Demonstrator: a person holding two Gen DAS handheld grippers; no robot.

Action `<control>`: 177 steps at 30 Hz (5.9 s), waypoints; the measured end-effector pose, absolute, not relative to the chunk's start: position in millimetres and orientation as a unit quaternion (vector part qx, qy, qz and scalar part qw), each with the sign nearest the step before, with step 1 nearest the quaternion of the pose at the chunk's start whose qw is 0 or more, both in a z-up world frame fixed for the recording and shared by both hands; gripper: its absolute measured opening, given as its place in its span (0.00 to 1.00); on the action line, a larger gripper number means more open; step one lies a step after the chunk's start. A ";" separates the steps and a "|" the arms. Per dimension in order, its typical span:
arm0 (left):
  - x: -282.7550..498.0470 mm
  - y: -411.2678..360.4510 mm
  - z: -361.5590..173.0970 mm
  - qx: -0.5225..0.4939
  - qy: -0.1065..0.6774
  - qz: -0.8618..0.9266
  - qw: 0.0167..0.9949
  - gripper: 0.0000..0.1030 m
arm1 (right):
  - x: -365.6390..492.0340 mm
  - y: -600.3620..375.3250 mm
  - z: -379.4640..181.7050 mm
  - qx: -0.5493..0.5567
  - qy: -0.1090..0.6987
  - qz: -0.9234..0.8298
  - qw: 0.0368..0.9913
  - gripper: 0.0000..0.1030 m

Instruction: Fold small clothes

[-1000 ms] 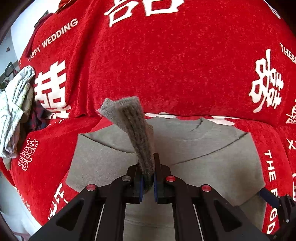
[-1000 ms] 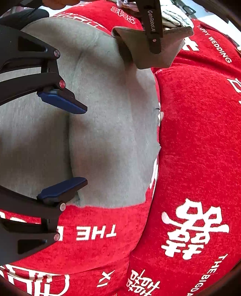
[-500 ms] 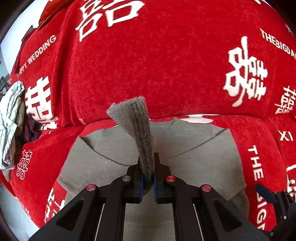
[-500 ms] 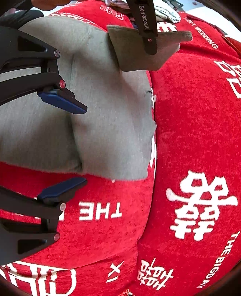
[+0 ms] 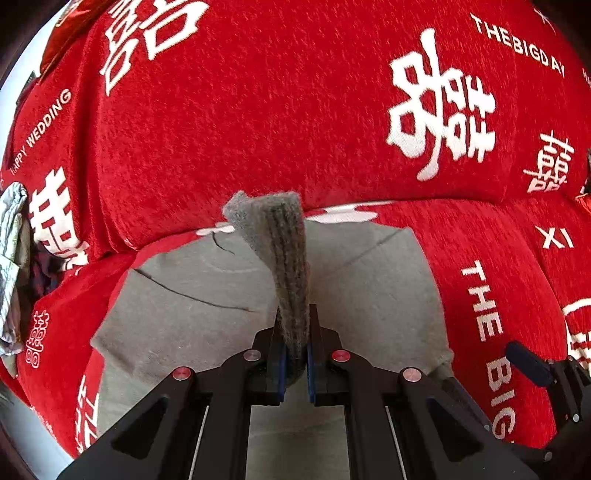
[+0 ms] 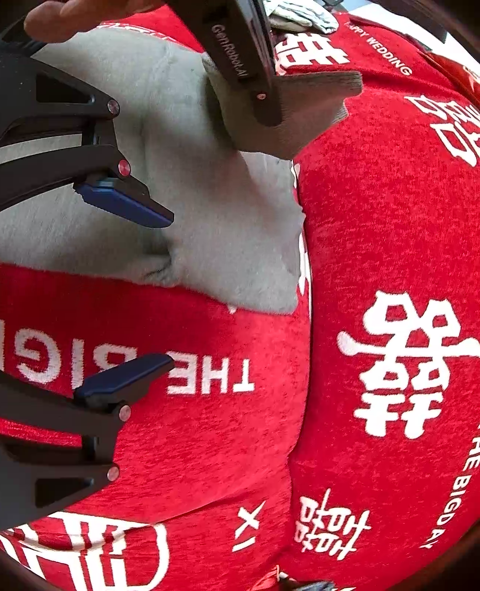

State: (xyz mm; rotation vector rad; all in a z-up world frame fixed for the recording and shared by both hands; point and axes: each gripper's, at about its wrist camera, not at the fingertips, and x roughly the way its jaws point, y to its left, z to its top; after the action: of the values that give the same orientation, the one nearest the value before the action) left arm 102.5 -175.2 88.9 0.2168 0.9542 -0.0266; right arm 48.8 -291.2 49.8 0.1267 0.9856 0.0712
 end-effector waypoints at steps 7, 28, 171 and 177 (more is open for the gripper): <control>108.5 -187.0 70.3 0.090 0.473 -0.036 0.876 0.09 | 45.6 -301.3 43.0 0.073 0.476 0.030 0.876 0.72; 109.3 -162.0 26.2 -0.039 0.524 -0.186 0.830 0.97 | 41.2 -305.9 33.3 0.097 0.483 0.037 0.869 0.72; -140.8 100.4 -22.1 -0.048 0.548 -0.061 0.833 0.79 | -178.7 -193.9 20.5 -0.023 0.524 0.037 0.851 0.69; -152.9 81.5 -1.7 0.002 0.516 -0.076 0.853 0.18 | -175.7 -210.0 34.2 0.045 0.510 0.064 0.856 0.15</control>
State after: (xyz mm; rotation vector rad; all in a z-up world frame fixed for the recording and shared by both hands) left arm -152.9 81.4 -1.7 0.0046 1.0854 -0.1606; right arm -175.7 -210.0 34.2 0.0953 1.0722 0.1347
